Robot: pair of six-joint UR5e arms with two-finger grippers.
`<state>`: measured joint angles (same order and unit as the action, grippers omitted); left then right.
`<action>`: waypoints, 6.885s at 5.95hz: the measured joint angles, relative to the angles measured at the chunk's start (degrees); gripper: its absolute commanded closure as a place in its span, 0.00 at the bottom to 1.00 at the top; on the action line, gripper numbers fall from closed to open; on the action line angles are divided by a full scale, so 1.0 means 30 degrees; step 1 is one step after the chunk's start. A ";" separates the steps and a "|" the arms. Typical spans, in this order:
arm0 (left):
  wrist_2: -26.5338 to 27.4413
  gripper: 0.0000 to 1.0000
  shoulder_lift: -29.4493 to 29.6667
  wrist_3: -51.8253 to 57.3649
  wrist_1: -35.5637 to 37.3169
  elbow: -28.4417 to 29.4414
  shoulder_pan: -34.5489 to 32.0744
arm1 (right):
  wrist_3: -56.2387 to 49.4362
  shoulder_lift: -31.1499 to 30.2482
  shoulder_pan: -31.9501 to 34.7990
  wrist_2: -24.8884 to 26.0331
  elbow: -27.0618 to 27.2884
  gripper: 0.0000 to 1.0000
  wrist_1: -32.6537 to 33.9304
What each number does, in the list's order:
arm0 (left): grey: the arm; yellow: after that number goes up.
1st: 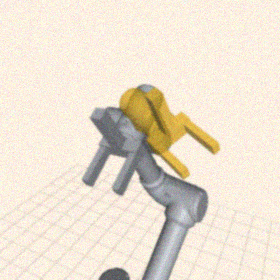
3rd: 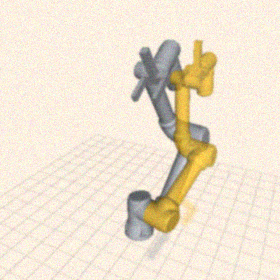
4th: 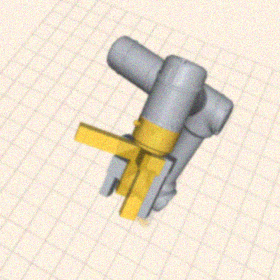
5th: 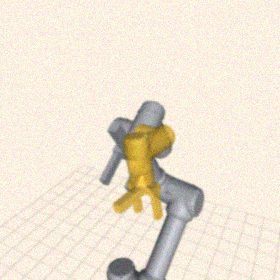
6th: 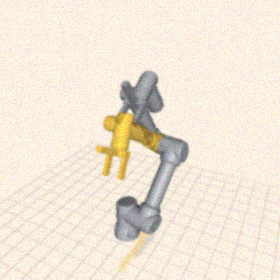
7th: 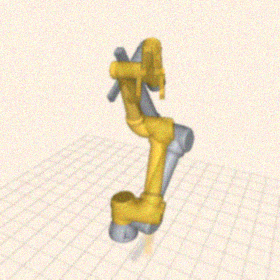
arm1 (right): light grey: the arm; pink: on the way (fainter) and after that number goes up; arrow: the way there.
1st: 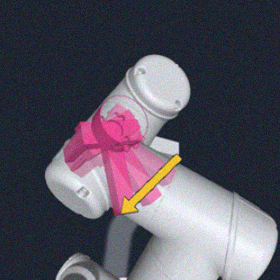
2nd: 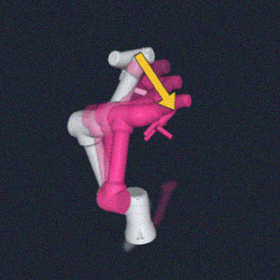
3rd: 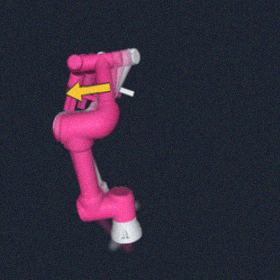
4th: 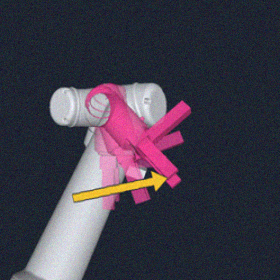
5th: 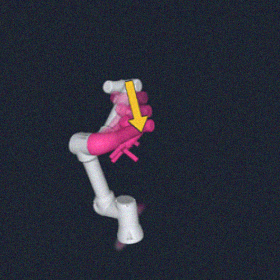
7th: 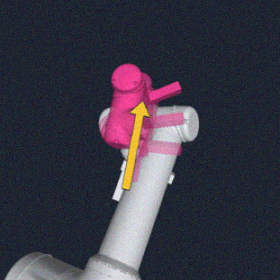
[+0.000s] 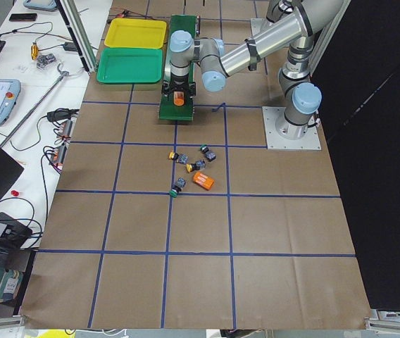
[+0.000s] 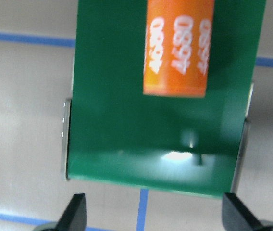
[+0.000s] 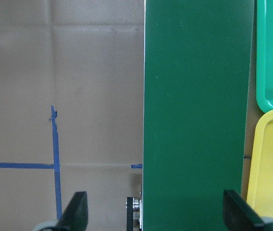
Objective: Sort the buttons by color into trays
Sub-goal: 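Place orange cylinder on belt with left while right moves over belt end, then grasp a yellow-capped button from the table with the left gripper, then set the yellow-capped button on the belt and open the left gripper, then grasp a green-capped button with left gripper while right grasps yellow button on belt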
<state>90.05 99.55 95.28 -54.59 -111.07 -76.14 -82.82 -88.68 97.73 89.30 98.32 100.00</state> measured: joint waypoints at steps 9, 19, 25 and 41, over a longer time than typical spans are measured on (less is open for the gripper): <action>-0.0111 0.07 0.3833 -0.9859 0.1705 -0.0194 0.6505 | -0.0164 0.0187 -0.0027 -0.0134 0.0061 0.00 0.0174; -0.0035 1.00 0.1798 -0.8716 0.0520 0.0066 0.5526 | -0.0137 0.0204 -0.0029 -0.0137 0.0068 0.00 0.0096; -0.0075 0.97 0.0319 0.0986 0.0068 0.0131 -0.2276 | -0.0137 0.0183 -0.0057 -0.0119 0.0103 0.00 0.0064; 0.0149 0.44 -0.0140 0.4683 0.1421 -0.5521 0.8732 | 0.3982 0.3368 0.2078 -0.0078 0.0194 0.00 0.3954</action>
<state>90.49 99.13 109.33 -50.32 -127.63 -49.94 -70.87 -78.57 103.96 89.07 98.90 111.87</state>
